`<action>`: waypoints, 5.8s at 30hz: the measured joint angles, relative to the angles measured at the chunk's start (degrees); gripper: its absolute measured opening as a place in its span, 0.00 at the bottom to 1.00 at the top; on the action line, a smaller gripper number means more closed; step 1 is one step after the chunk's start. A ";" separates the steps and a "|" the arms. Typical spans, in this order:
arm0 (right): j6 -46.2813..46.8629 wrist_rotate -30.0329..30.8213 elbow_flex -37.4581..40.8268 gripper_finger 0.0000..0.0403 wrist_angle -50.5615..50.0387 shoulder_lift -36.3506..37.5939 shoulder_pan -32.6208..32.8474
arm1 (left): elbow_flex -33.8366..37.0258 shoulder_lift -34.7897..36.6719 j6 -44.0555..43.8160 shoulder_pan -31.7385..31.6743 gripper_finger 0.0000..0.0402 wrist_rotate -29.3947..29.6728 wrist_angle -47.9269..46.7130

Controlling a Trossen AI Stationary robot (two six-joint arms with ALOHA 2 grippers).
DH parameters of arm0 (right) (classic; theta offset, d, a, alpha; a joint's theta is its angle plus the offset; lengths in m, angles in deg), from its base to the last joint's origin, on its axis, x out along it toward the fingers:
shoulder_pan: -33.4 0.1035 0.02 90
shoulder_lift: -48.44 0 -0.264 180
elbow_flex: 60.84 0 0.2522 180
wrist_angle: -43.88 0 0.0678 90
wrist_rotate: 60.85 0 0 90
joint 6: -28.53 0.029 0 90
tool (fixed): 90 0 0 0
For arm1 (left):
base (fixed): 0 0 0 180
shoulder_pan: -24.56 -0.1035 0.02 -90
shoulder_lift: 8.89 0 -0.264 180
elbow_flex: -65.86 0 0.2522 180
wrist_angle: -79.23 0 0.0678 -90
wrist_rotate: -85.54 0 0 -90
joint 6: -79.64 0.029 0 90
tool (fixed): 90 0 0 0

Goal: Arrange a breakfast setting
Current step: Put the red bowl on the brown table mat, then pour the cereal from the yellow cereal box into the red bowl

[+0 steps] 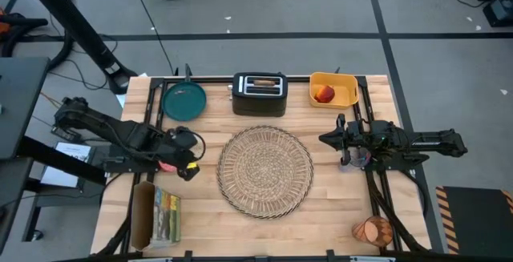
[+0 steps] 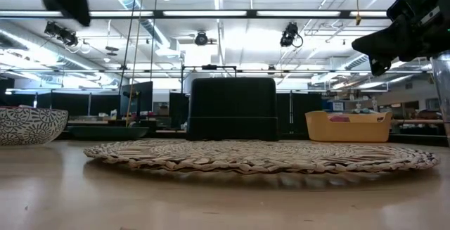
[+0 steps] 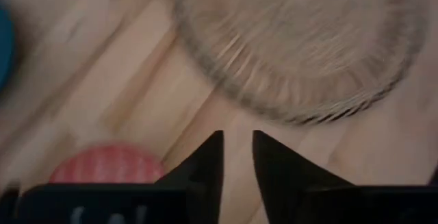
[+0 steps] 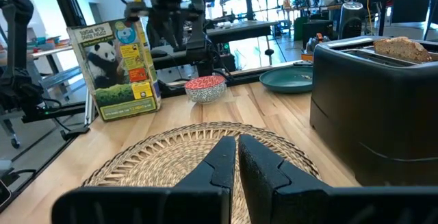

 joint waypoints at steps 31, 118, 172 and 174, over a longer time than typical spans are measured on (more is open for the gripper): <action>0.00 0.00 0.00 0.07 0.11 0.00 0.01 | 17.14 -11.21 -11.71 -7.46 0.51 -9.48 4.68; 0.00 0.00 -0.01 0.07 0.22 0.00 0.01 | -21.98 -49.30 70.44 -6.83 0.06 -7.96 30.07; 0.00 0.00 -0.01 0.07 1.75 -0.22 0.00 | -22.52 -21.97 15.68 2.86 0.35 -11.06 12.18; 0.00 0.00 -0.01 0.07 1.85 -0.24 0.01 | -22.51 -19.32 6.39 3.10 0.35 -13.50 9.54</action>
